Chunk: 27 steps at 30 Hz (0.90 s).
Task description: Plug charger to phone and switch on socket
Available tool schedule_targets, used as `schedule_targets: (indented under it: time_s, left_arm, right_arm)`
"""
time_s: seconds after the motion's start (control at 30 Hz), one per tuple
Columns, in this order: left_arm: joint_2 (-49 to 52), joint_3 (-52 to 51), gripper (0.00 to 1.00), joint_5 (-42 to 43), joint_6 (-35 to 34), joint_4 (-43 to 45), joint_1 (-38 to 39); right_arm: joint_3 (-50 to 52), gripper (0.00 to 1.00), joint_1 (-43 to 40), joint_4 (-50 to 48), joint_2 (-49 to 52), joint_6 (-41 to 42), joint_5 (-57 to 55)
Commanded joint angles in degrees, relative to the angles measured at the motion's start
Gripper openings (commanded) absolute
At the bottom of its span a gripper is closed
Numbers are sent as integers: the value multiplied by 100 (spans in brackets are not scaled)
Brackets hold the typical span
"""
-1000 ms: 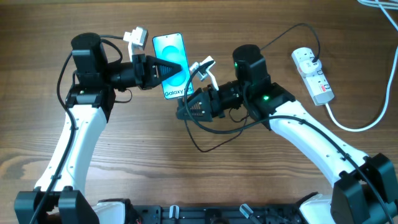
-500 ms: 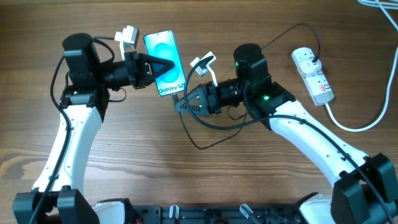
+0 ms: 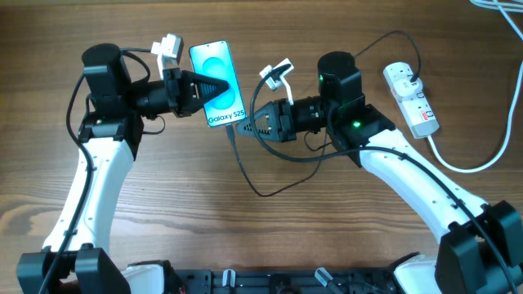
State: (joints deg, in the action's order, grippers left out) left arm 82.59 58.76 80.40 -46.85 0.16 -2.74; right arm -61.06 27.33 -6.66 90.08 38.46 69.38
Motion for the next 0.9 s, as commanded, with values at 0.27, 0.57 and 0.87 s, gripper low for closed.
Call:
schedule_targets:
  time_s: [0.27, 0.57, 0.87]
  left_arm:
    - [-127, 4, 4, 201, -31, 28, -4]
    - [-127, 4, 4, 199, -13, 28, -7]
    - [-127, 4, 4, 201, -9, 28, -7]
  right_arm:
    - [-74, 4, 157, -15, -20, 269, 103]
    - [-74, 4, 173, -15, -20, 417, 313]
    - [-74, 4, 179, -15, -20, 354, 269]
